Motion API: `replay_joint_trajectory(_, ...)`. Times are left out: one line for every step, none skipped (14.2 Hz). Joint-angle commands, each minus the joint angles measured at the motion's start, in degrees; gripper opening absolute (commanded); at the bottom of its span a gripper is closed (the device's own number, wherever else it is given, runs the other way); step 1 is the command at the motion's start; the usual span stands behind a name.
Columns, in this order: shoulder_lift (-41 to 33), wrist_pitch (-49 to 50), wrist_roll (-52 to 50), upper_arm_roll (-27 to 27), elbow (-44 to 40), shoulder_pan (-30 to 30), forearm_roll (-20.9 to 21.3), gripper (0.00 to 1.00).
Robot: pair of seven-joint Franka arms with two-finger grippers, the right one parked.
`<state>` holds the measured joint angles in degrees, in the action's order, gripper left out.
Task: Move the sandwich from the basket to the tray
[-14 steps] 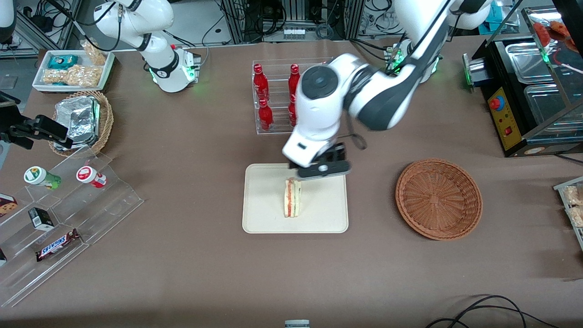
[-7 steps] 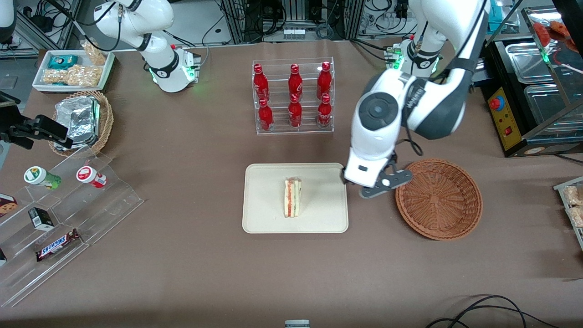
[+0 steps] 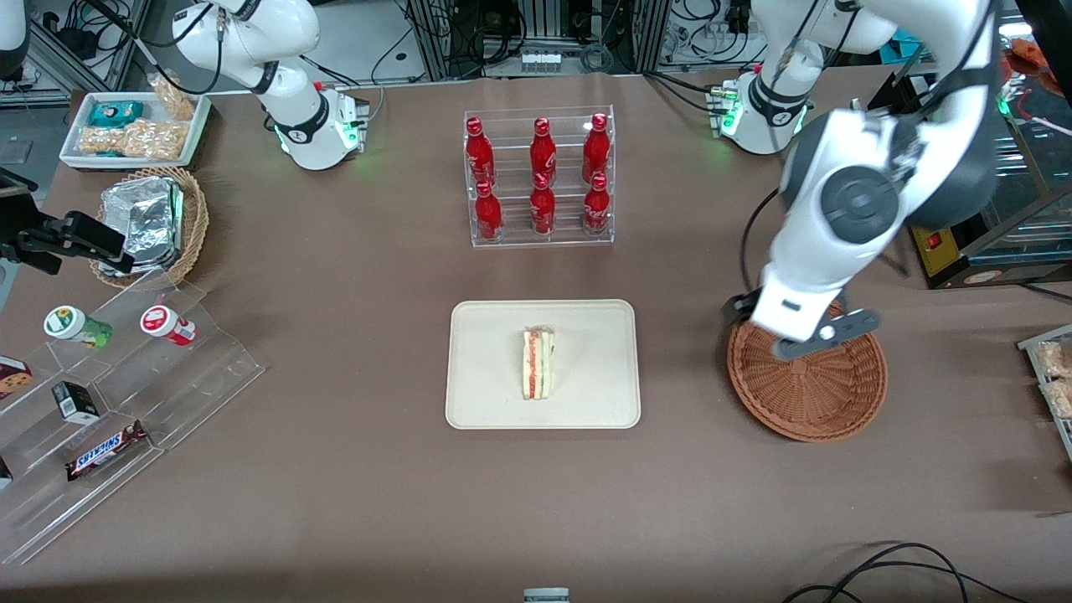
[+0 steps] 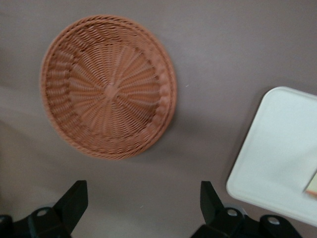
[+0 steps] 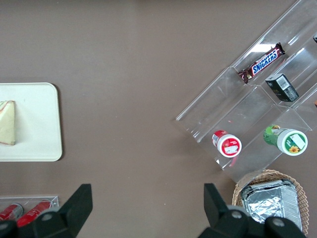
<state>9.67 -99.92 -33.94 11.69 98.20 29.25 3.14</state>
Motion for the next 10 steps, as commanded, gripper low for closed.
replay_joint_trajectory(-8.07, 6.29, 6.32, 2.63, 3.14, 0.63, -0.68, 1.00)
replay_joint_trajectory(-9.91, 8.32, 8.34, 3.25, 3.14, 0.63, -0.68, 1.00)
replay_joint_trajectory(-11.23, 9.21, 10.02, 3.34, 3.14, 0.46, -0.68, 1.00)
replay_joint_trajectory(-11.94, 9.83, 11.51, 3.34, 3.23, -0.24, -0.77, 1.00)
replay_joint_trajectory(-11.69, 10.09, 12.57, 1.43, 3.14, -5.99, -1.55, 1.00)
replay_joint_trajectory(-11.95, 10.18, 13.89, -2.42, 3.05, -8.40, -2.60, 1.00)
replay_joint_trajectory(-12.04, 10.19, 15.03, -3.50, 3.14, -11.47, -2.79, 1.00)
replay_joint_trajectory(-12.21, 10.27, 17.04, -5.78, 3.14, -14.19, -2.87, 1.00)
replay_joint_trajectory(-12.39, 10.36, 19.41, -7.63, 3.14, -17.18, -2.96, 1.00)
replay_joint_trajectory(-12.48, 10.80, 21.27, -9.13, 3.05, -19.39, -2.96, 1.00)
